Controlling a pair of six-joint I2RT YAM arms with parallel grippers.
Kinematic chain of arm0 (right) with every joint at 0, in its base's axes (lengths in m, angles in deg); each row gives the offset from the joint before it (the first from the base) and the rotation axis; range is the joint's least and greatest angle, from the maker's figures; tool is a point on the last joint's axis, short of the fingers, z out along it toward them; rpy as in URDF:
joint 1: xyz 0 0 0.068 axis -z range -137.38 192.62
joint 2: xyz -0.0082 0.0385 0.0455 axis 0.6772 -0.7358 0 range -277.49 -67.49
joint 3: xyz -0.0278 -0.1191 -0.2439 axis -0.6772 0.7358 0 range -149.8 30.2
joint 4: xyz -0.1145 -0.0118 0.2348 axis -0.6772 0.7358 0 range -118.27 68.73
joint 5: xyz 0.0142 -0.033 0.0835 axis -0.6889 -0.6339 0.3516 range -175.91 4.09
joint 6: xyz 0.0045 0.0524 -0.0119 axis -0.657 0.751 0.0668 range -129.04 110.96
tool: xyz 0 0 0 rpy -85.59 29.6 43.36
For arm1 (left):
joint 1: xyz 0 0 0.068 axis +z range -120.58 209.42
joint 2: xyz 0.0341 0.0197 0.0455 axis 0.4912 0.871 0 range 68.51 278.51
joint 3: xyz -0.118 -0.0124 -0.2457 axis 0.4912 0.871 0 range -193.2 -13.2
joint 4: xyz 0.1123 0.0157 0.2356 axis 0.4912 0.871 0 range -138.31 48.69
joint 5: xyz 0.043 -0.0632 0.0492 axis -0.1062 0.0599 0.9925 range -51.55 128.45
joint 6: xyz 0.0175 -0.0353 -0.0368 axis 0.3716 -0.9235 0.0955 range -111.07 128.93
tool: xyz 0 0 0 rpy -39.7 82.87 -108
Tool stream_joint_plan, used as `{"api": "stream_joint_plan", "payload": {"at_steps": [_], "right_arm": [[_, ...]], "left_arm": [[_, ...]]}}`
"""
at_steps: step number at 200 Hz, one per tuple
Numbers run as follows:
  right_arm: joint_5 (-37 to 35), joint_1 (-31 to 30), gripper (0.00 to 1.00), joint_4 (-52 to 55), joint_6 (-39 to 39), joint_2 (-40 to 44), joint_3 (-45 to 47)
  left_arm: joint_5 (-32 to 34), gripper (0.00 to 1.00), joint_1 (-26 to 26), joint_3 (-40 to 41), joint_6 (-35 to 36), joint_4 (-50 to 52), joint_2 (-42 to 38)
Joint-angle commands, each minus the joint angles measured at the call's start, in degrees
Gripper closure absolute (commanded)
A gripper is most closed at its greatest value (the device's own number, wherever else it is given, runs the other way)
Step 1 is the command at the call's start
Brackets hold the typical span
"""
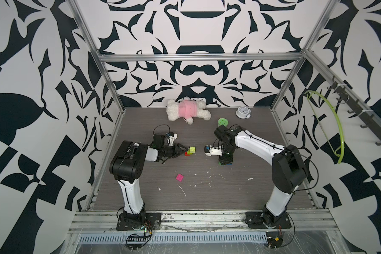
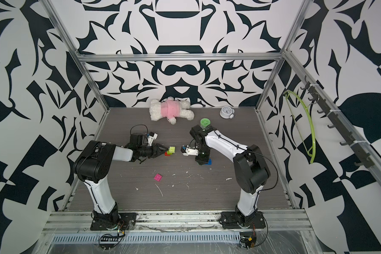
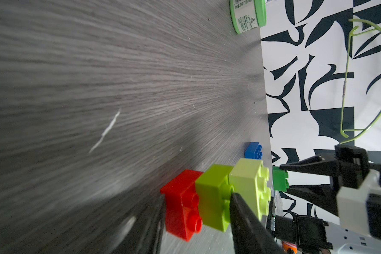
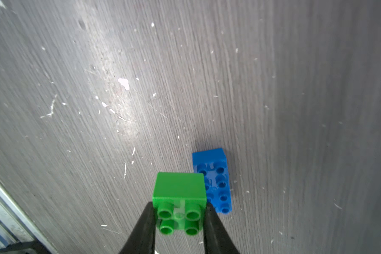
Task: Assemble the letter y with lego
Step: Assemble the lego brick with the lego brick.
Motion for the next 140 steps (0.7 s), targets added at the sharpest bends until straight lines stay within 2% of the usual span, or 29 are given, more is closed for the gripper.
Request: {"api": "stream_joint_plan", "payload": {"at_steps": [1,140], "right_arm": [[-0.39,0.53,0.77,2.26,-2.98,-0.95,-3.94],[-1.65,1.28,0.77,2.88,-6.89,-4.89,-4.99]], "left_arm": [[9.16,0.49,0.04,2.7,1.61,13.5,4.56],[9.16,0.49,0.04,2.68,1.68,13.63,4.53]]}}
